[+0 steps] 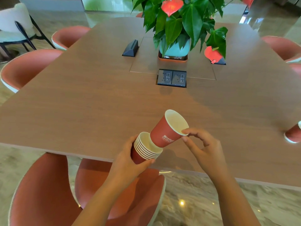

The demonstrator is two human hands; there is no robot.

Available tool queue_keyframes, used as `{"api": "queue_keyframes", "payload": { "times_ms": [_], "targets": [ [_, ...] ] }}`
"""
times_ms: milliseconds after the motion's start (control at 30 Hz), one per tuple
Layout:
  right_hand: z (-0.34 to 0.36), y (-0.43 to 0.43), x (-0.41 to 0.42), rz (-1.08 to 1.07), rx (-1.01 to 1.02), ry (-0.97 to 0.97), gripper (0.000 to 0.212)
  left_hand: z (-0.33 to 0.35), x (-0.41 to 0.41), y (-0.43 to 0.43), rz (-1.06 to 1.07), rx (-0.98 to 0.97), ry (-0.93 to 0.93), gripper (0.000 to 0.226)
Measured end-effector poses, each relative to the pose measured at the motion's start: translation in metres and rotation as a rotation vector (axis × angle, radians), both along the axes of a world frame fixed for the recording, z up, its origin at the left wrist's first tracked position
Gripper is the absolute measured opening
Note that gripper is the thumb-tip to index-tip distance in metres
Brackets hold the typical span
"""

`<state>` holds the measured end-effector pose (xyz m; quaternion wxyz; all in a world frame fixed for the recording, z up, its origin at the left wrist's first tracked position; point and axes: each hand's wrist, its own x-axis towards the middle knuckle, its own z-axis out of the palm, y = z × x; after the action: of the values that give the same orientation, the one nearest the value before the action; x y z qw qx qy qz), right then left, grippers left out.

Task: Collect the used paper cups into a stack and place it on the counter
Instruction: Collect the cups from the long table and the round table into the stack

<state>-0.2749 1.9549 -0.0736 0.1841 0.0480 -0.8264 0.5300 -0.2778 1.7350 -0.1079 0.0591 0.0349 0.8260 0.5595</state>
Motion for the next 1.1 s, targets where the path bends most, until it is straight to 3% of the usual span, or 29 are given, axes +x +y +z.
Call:
{"api": "queue_keyframes", "payload": {
  "times_ms": [567,1100],
  "targets": [
    [0.001,-0.002,0.011,0.257,0.089,-0.185,0.018,0.010,0.013,0.014,-0.054,0.045,0.024,0.074],
    [0.004,-0.011,0.005,0.323,0.030,-0.361,0.059,0.014,0.013,0.012,-0.123,-0.042,0.059,0.074]
  ]
}}
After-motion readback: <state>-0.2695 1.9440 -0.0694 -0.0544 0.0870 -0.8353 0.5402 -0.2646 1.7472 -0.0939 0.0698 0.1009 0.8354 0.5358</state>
